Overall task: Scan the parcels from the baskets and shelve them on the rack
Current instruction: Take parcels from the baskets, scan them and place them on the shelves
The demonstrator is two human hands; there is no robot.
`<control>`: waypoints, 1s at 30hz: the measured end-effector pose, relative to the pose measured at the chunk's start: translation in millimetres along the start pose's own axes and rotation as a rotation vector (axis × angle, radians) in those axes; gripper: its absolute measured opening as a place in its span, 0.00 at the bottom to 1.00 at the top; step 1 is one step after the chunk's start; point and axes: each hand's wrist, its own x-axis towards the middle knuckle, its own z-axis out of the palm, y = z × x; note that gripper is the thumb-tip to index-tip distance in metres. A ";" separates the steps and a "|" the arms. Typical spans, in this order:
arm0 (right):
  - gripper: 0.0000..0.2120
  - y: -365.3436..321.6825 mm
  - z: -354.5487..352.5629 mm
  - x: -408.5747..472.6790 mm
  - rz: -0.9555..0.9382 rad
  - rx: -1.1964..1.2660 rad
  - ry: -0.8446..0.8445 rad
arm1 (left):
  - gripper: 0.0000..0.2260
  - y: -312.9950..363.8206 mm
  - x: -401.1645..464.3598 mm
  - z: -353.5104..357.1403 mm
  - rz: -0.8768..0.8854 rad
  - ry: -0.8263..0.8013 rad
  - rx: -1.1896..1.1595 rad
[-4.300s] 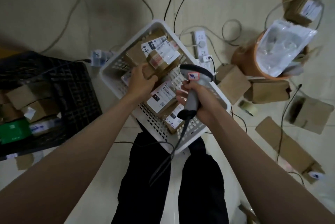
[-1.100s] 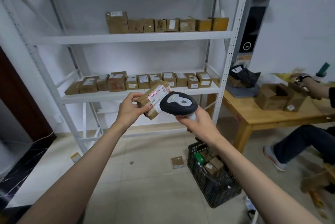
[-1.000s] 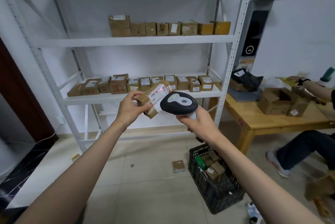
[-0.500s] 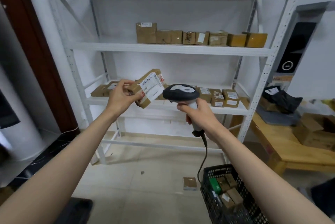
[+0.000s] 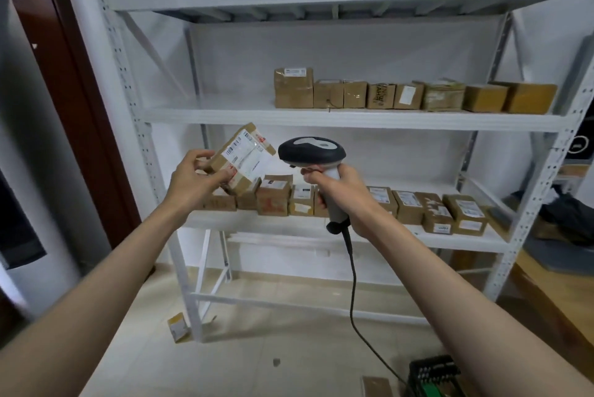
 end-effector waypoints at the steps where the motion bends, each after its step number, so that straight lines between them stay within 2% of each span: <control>1: 0.03 -3.2 7.0 13.5 0.000 0.004 0.000 | 0.26 -1.2 16.4 -1.8 -0.001 -0.004 -0.011; 9: 0.02 -8.7 41.1 104.2 0.075 0.000 0.021 | 0.25 -3.7 124.1 11.3 -0.008 -0.089 -0.149; 13: 0.07 -1.5 46.4 146.3 0.075 0.040 0.029 | 0.26 -14.1 166.4 31.4 -0.018 -0.099 -0.190; 17: 0.13 7.9 47.3 197.6 0.058 0.165 -0.068 | 0.26 -21.5 206.4 49.6 -0.034 -0.102 -0.208; 21: 0.18 20.9 44.8 253.7 0.052 0.193 -0.136 | 0.26 -27.5 249.8 64.2 -0.023 -0.073 -0.194; 30: 0.17 40.0 36.3 377.3 -0.007 0.246 -0.198 | 0.21 -20.5 371.5 94.7 -0.112 0.033 -0.271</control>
